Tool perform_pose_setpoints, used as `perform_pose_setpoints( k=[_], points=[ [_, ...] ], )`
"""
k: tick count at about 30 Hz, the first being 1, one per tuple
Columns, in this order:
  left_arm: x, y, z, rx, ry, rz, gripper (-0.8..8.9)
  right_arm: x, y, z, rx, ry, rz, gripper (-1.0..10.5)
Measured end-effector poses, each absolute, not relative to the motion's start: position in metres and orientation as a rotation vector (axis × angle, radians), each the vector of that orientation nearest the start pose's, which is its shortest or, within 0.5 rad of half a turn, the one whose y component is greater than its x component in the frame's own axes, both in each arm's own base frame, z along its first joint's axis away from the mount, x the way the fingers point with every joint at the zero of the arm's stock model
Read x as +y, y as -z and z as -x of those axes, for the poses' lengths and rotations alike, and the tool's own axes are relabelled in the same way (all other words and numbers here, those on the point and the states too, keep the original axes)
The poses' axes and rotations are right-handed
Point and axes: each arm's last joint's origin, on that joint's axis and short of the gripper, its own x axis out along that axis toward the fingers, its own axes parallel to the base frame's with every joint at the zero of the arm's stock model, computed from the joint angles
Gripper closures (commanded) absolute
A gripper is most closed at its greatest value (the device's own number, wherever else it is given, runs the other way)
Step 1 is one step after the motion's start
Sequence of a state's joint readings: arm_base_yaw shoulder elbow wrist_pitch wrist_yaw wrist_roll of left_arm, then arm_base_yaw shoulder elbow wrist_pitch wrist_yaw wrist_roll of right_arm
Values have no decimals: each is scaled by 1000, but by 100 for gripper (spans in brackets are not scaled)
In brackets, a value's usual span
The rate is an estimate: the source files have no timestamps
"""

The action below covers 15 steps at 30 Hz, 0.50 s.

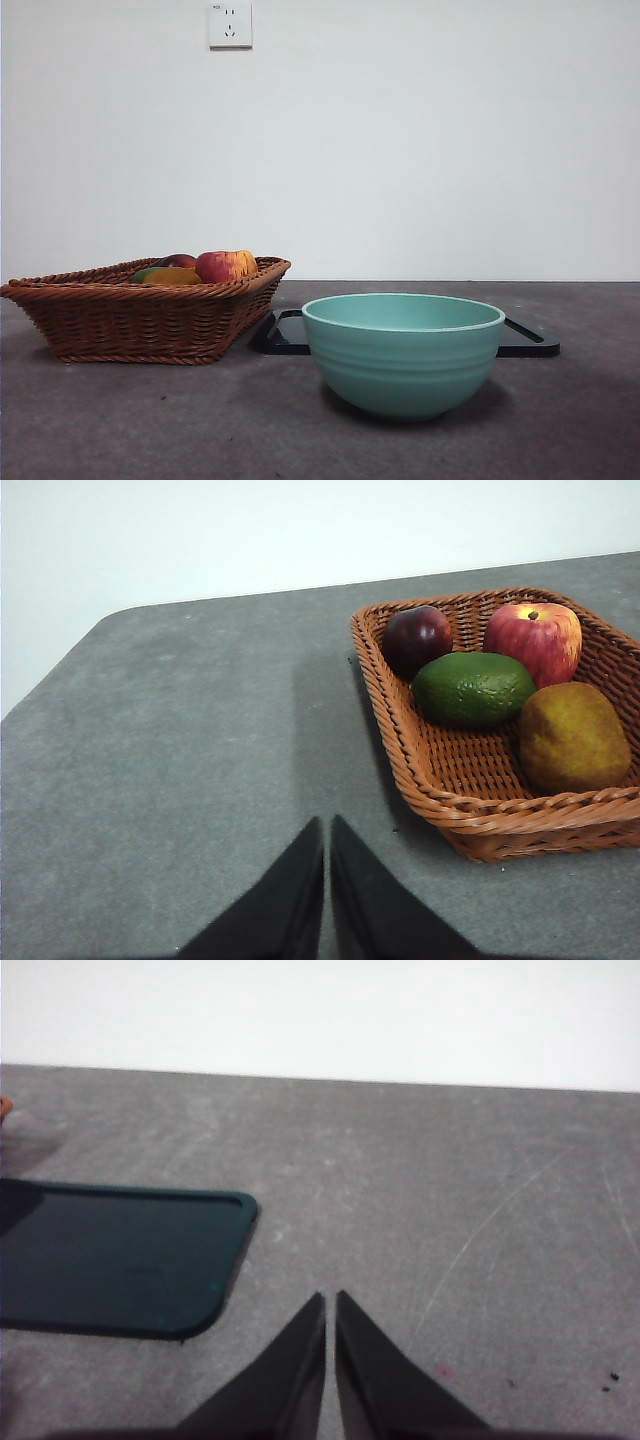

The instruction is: Pick up the wifruite, put it on the bowl, pick up the plate, put it on desk

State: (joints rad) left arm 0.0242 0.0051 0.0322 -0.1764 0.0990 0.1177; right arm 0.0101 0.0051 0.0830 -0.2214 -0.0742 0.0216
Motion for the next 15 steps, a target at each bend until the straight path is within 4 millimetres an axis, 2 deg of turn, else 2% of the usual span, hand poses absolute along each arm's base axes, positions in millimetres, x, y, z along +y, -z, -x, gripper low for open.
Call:
perform_pose_setpoints(
  k=[8,15],
  points=[
    [-1,-157,-95,145,83,-108,802,3,-154,-94,190,-82,-28,940],
    [-1,-157,-95,145,83,-108,802,3,-154,-94,184,-76,-28,940]
  ],
)
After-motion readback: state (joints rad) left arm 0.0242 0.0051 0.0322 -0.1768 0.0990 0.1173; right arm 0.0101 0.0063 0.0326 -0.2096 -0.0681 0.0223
